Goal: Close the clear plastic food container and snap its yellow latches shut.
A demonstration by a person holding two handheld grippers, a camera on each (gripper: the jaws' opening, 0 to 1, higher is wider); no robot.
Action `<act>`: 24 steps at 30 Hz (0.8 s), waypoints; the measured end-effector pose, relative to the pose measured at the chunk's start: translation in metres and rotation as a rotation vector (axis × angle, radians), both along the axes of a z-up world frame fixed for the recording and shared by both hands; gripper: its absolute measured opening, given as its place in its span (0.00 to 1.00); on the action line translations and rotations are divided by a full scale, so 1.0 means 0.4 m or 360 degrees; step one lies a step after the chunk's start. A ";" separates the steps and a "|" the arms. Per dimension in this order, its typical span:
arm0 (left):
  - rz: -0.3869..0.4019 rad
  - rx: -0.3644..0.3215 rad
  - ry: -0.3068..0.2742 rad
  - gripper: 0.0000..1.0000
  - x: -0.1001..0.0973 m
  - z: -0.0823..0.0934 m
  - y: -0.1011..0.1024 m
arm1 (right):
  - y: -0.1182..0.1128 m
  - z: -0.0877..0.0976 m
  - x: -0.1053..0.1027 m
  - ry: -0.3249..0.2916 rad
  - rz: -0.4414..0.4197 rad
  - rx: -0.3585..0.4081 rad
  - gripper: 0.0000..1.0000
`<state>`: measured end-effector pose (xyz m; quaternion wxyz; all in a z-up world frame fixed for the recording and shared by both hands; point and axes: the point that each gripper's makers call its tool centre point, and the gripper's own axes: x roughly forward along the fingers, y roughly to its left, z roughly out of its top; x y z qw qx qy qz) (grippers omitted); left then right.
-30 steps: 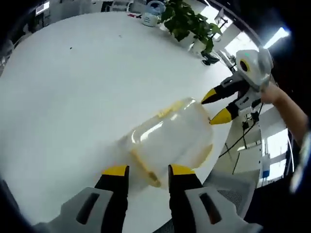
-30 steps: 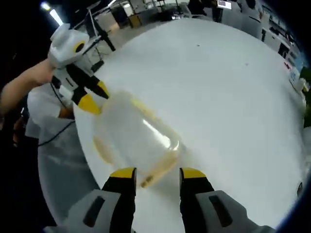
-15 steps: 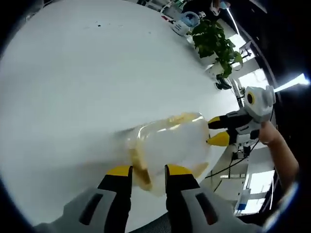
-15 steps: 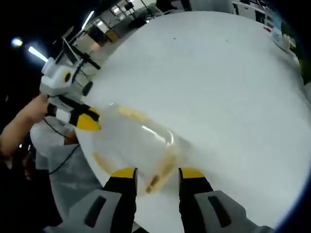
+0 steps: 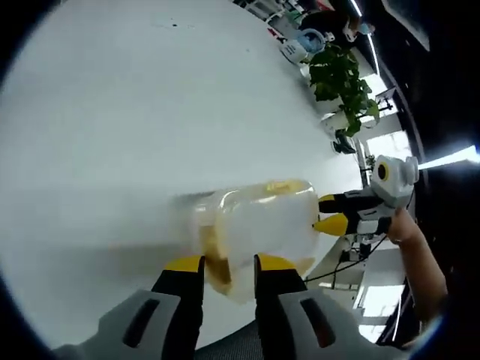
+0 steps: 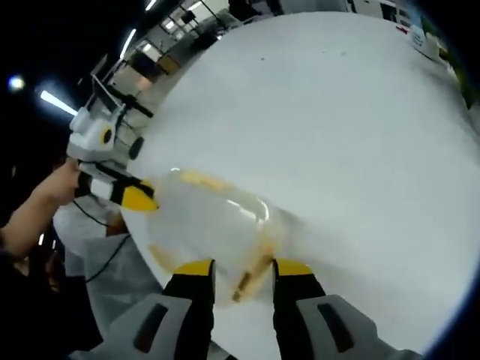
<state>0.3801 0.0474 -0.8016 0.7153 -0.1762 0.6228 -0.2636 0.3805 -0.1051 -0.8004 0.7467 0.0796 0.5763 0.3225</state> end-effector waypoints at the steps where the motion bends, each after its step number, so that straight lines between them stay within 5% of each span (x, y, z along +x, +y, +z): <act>1: 0.0003 -0.0002 0.0001 0.24 0.000 0.000 0.000 | 0.000 -0.001 0.001 -0.0001 -0.0004 0.0003 0.28; 12: 0.0080 -0.0064 0.0037 0.22 -0.003 -0.004 -0.013 | 0.002 -0.006 -0.001 0.0024 -0.0035 0.0089 0.23; 13: 0.0072 -0.0059 0.0031 0.22 -0.003 -0.005 -0.010 | 0.009 -0.017 -0.031 0.0156 -0.0054 0.0156 0.23; 24: 0.0066 -0.0074 0.0033 0.23 0.003 -0.006 -0.004 | -0.001 -0.013 -0.018 0.0083 -0.0092 0.0163 0.24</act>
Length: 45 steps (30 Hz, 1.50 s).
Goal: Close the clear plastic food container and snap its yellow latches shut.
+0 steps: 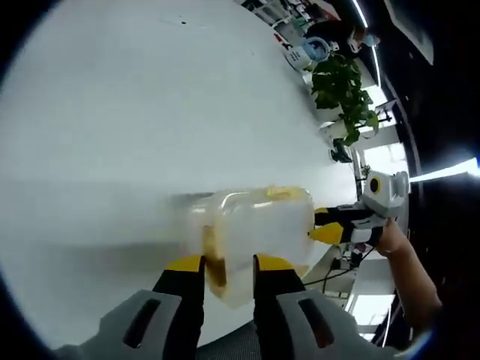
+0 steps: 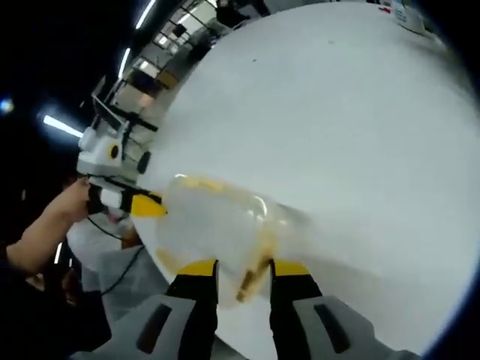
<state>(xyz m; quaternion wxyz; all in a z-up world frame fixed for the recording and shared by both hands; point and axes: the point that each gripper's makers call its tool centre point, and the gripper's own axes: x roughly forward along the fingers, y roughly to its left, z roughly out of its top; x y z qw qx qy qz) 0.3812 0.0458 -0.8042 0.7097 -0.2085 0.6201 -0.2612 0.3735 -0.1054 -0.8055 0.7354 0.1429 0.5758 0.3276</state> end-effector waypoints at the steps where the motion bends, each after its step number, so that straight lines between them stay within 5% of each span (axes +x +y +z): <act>1: -0.0005 -0.0001 -0.0004 0.24 0.000 0.000 0.000 | 0.004 0.004 0.001 0.0001 0.0000 -0.0006 0.25; 6: -0.0076 0.0007 -0.0042 0.25 -0.010 0.007 0.006 | 0.010 0.010 0.004 -0.0141 0.0084 -0.0048 0.29; 9: -0.0168 0.0067 -0.0185 0.22 0.009 0.020 0.019 | 0.005 0.022 0.021 -0.0302 0.0194 -0.0122 0.28; 15: -0.0309 0.0163 -0.0355 0.26 0.040 0.040 0.037 | -0.004 0.046 0.044 -0.0349 0.0252 -0.0155 0.28; 19: -0.0314 0.0147 -0.0364 0.28 0.043 0.050 0.032 | 0.004 0.077 0.069 -0.0394 0.0267 -0.0147 0.29; 26: -0.0594 0.0218 -0.0512 0.29 0.030 0.070 0.003 | 0.045 0.106 0.074 -0.0580 0.0519 -0.0179 0.20; 39: -0.1159 0.0382 -0.0807 0.30 0.021 0.081 -0.052 | 0.095 0.095 0.060 -0.0659 0.0736 -0.0243 0.14; 45: -0.1300 0.0372 -0.0882 0.32 0.014 0.086 -0.082 | 0.110 0.087 0.058 -0.0670 0.0817 -0.0276 0.16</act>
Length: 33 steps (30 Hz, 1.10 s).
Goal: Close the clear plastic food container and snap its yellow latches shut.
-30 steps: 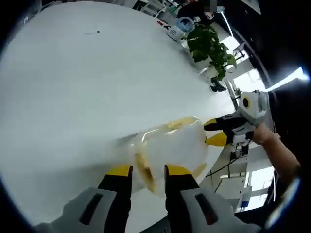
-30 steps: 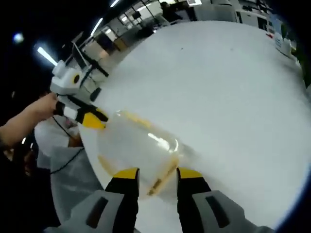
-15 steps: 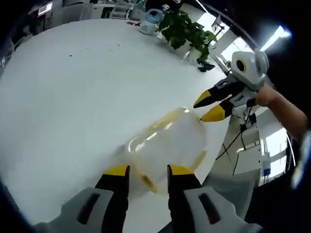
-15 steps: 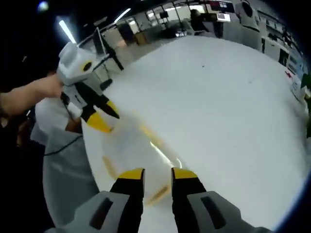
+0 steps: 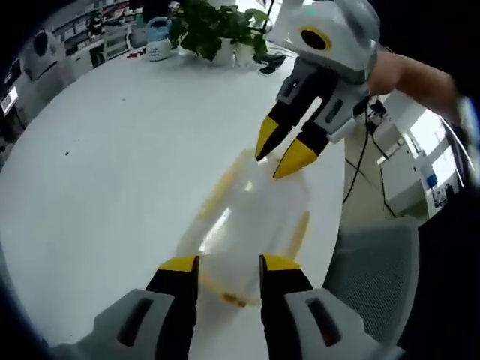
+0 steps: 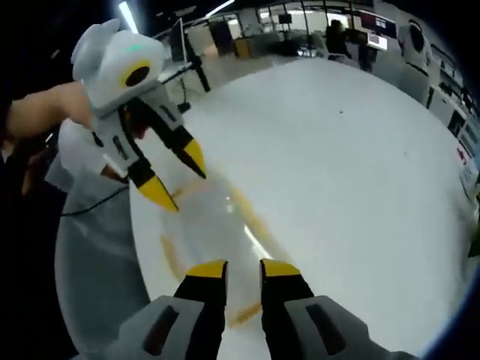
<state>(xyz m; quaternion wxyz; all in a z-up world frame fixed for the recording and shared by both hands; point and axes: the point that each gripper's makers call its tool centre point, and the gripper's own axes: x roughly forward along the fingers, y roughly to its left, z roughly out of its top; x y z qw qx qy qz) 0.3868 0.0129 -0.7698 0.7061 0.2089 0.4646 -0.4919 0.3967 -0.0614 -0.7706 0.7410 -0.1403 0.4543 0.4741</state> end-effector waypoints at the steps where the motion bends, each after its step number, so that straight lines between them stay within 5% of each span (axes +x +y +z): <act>1: -0.0034 0.0005 -0.0018 0.32 0.000 -0.001 -0.005 | 0.005 -0.001 -0.002 -0.0011 0.0031 -0.0005 0.16; 14: -0.0354 0.0030 -0.0149 0.31 -0.042 -0.002 -0.069 | 0.060 0.008 0.003 -0.0061 0.0175 -0.0014 0.20; 24: -0.0429 0.0069 -0.0181 0.29 -0.062 -0.024 -0.084 | 0.072 -0.011 0.001 -0.0047 0.0241 -0.0039 0.19; 33: -0.0557 0.0150 -0.0398 0.34 -0.077 -0.021 -0.096 | 0.079 -0.018 0.035 -0.0068 0.0221 -0.0071 0.20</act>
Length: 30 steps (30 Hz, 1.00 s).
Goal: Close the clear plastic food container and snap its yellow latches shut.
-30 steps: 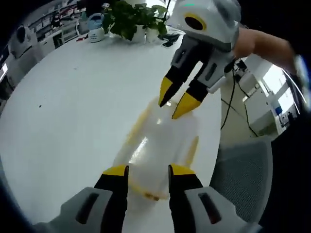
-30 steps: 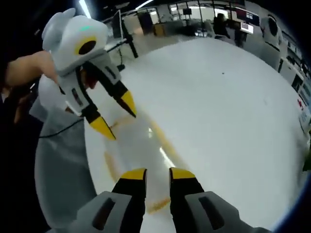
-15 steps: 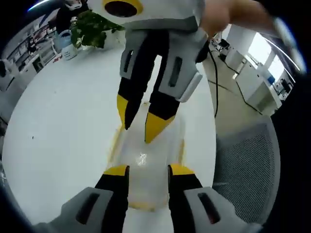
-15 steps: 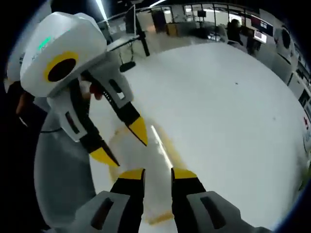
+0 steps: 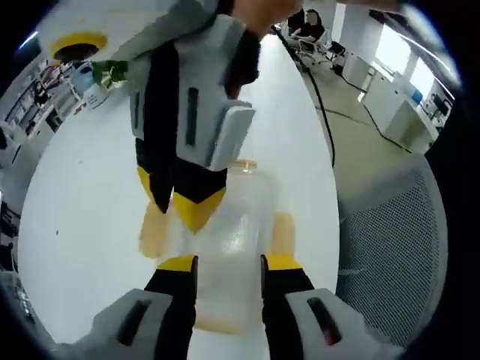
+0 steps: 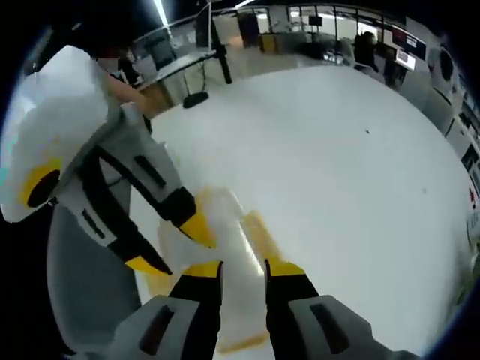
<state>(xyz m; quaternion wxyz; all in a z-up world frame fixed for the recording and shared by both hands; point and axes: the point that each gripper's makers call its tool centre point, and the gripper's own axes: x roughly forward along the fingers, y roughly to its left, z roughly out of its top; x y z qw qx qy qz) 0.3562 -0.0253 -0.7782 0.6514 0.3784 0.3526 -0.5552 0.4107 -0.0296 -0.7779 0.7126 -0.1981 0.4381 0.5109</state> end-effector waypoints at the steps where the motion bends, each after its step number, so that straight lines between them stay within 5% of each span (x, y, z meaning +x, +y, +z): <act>1: -0.0002 0.0008 -0.0015 0.35 -0.003 0.001 0.000 | -0.005 -0.006 0.013 -0.0018 -0.0018 -0.0023 0.22; 4: -0.0077 0.0035 -0.0162 0.37 0.002 0.010 -0.004 | 0.002 -0.008 0.020 0.0020 -0.0040 0.0008 0.26; 8: -0.0092 0.0056 -0.0230 0.39 -0.007 0.013 -0.007 | 0.002 -0.027 0.002 0.0114 -0.0014 0.0007 0.30; 13: -0.0091 0.0073 -0.0393 0.52 0.017 0.027 -0.011 | 0.003 -0.028 0.009 0.0089 0.0029 -0.0010 0.33; 21: -0.0071 0.0106 -0.0339 0.46 0.000 0.022 -0.015 | 0.016 -0.026 0.006 0.0115 0.0098 -0.0026 0.32; 30: -0.0001 0.0108 -0.0152 0.59 -0.029 0.025 -0.021 | 0.015 -0.031 -0.010 0.0165 0.0183 -0.0042 0.32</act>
